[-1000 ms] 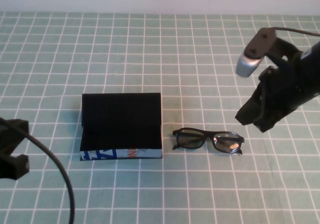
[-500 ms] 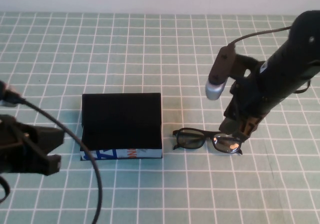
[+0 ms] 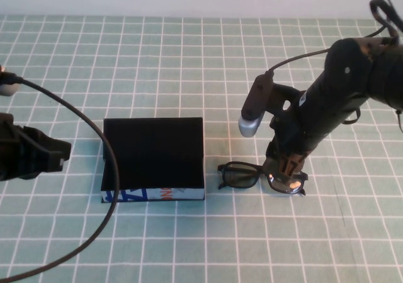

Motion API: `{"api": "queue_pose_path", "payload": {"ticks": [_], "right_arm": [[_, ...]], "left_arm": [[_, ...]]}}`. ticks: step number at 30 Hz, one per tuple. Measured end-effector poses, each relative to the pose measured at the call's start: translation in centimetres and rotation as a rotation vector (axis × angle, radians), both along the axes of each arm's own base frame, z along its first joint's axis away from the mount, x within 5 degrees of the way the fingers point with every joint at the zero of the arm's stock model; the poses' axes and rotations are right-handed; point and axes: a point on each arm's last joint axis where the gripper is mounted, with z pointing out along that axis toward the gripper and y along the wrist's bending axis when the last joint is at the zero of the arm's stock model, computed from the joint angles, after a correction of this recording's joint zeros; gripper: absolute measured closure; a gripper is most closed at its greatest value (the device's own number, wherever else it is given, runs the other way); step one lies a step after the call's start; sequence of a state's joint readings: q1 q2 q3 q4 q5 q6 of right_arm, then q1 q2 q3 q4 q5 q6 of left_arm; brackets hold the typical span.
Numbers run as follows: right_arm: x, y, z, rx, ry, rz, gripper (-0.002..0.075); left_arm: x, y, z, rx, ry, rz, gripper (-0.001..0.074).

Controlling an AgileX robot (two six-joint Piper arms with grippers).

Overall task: Return glasses to glasses case
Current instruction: Pick up the glasses from the table

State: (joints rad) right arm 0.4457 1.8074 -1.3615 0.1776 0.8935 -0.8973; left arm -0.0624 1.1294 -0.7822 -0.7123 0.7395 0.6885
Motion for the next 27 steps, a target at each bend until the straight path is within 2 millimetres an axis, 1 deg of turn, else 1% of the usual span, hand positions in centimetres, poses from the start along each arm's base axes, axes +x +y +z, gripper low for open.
{"api": "queue_pose_path", "payload": {"ticks": [4, 7, 10, 14, 20, 27], "right_arm": [[1.4, 0.5, -0.4, -0.016, 0.003, -0.014, 0.0372], [2.3, 1.0, -0.4, -0.02, 0.016, -0.01, 0.0351], [2.9, 1.3, -0.6, -0.027, 0.037, 0.001, 0.0345], [3.4, 1.6, -1.4, -0.048, 0.065, 0.04, 0.0344], [3.8, 1.8, -3.5, -0.07, 0.112, 0.048, 0.0343], [4.4, 2.0, -4.9, -0.069, 0.099, 0.04, 0.0347]], "left_arm": [[-0.1, 0.0, -0.2, -0.005, 0.028, -0.015, 0.0733], [-0.3, -0.1, -0.3, -0.008, 0.045, -0.029, 0.0733], [-0.4, -0.2, -0.3, -0.009, 0.06, -0.042, 0.0733], [-0.5, -0.2, -0.4, -0.009, 0.063, -0.045, 0.0733], [-0.5, -0.2, -0.4, -0.008, 0.064, -0.046, 0.0733], [-0.4, -0.2, -0.5, -0.007, 0.07, -0.05, 0.0734]]}}
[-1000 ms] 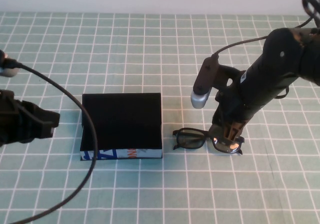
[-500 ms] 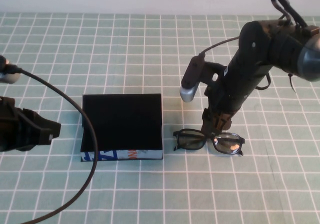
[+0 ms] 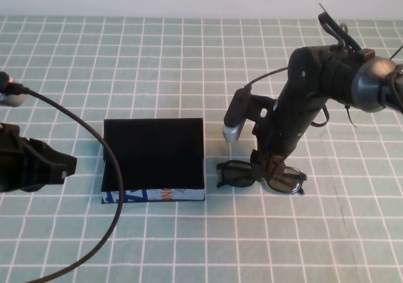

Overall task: Return glasses to glasses case
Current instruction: Pick up the glasses from the table, then place the glasses in the glasses case

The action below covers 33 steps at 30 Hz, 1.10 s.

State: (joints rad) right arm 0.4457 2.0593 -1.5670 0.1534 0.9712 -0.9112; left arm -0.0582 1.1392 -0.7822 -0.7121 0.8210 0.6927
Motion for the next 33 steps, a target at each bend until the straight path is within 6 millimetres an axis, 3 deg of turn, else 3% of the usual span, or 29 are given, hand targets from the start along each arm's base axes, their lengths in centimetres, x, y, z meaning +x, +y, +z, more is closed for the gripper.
{"api": "queue_pose_path", "payload": {"ticks": [4, 11, 17, 26, 29, 33], "right_arm": [[0.0, 0.0, -0.4, -0.002, 0.015, -0.001, 0.0411], [-0.3, 0.0, -0.3, -0.011, 0.061, 0.009, 0.0657], [0.3, 0.5, 1.5, 0.012, 0.052, 0.018, 0.0661], [1.2, 2.2, 7.5, 0.174, 0.015, 0.032, 0.0662], [1.2, 3.1, 9.4, 0.26, -0.004, 0.036, 0.0662], [0.0, 5.7, 10.9, 0.296, -0.039, 0.107, 0.0662]], "left_arm": [[0.0, 0.0, 0.0, 0.002, 0.0, -0.003, 0.0733], [0.0, 0.0, 0.0, 0.002, 0.0, -0.003, 0.0734], [0.0, 0.0, 0.0, 0.003, -0.001, -0.001, 0.0734], [0.1, 0.1, 0.0, 0.02, -0.009, -0.002, 0.0733], [0.2, 0.3, 0.3, 0.039, -0.016, 0.005, 0.0733], [0.7, 0.4, 1.6, 0.048, -0.046, 0.029, 0.0734]]}}
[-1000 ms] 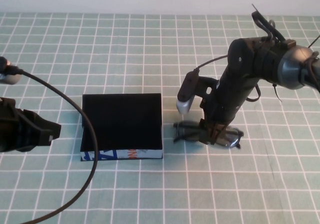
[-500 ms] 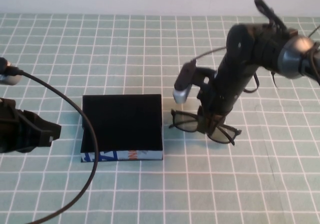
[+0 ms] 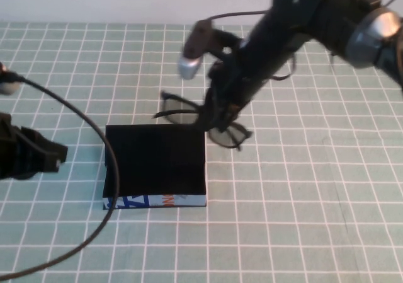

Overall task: Return glasses to glasses case
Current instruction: Place the glasses in the glasses case

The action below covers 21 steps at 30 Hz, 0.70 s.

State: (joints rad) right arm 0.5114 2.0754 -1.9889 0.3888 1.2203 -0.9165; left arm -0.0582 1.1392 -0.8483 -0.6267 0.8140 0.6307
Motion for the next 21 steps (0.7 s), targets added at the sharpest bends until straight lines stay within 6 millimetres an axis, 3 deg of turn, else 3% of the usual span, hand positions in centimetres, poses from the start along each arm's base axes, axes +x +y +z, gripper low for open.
{"api": "queue_pose_path", "payload": {"ticks": [5, 10, 17, 21], "right_arm": [[-2.7, 4.2, 0.3, 0.008, -0.029, 0.142, 0.0662], [-3.9, 7.6, -1.6, -0.015, -0.018, 0.226, 0.0662], [-3.2, 9.0, -5.2, -0.068, 0.001, 0.271, 0.0662], [-2.9, 9.1, -6.2, -0.087, -0.001, 0.283, 0.0662]], "left_arm": [[0.3, 0.1, 1.0, -0.005, -0.021, 0.021, 0.0733], [0.3, 0.2, 0.9, 0.005, -0.008, 0.03, 0.0733], [0.1, 0.2, 0.8, 0.013, 0.007, 0.024, 0.0733], [0.0, 0.2, 0.8, 0.013, 0.018, 0.018, 0.0733]]}}
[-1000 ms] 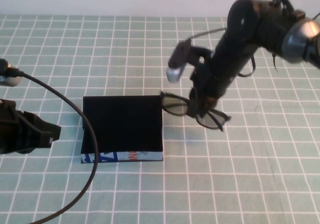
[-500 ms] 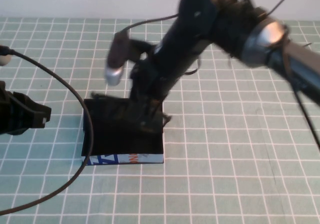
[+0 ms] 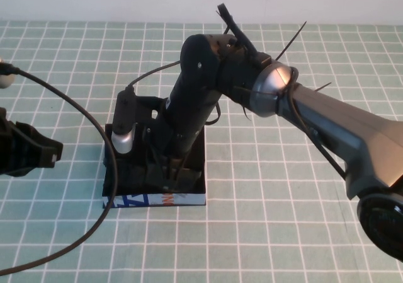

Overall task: Return glasses to glasses case
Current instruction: Place the glasses in the glasses case

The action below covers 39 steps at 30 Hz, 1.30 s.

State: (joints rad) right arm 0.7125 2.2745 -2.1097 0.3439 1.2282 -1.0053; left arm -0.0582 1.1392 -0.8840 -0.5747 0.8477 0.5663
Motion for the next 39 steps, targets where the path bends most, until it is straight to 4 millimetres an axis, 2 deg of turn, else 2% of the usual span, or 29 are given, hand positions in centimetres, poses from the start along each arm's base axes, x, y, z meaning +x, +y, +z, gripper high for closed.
{"api": "queue_pose_path", "payload": {"ticks": [14, 28, 32, 35, 39], "right_arm": [[0.8, -0.2, -0.2, -0.024, -0.084, -0.008, 0.0656], [0.8, -0.1, -0.2, -0.012, -0.088, -0.013, 0.0529], [1.0, 0.1, 0.0, 0.012, -0.083, -0.068, 0.0514], [1.3, 0.0, 0.1, 0.03, -0.069, -0.118, 0.0536], [1.8, -0.9, 1.6, 0.114, -0.006, -0.175, 0.0651]], "left_arm": [[-0.1, 0.0, -0.1, 0.002, 0.01, -0.007, 0.0733], [-0.1, 0.0, -0.1, 0.002, 0.01, -0.007, 0.0734], [-0.1, 0.0, -0.1, 0.002, 0.012, -0.008, 0.0734], [-0.3, -0.1, -0.2, 0.011, 0.023, -0.029, 0.0734], [-0.5, 0.0, -0.9, 0.027, 0.039, -0.047, 0.0734]]}}
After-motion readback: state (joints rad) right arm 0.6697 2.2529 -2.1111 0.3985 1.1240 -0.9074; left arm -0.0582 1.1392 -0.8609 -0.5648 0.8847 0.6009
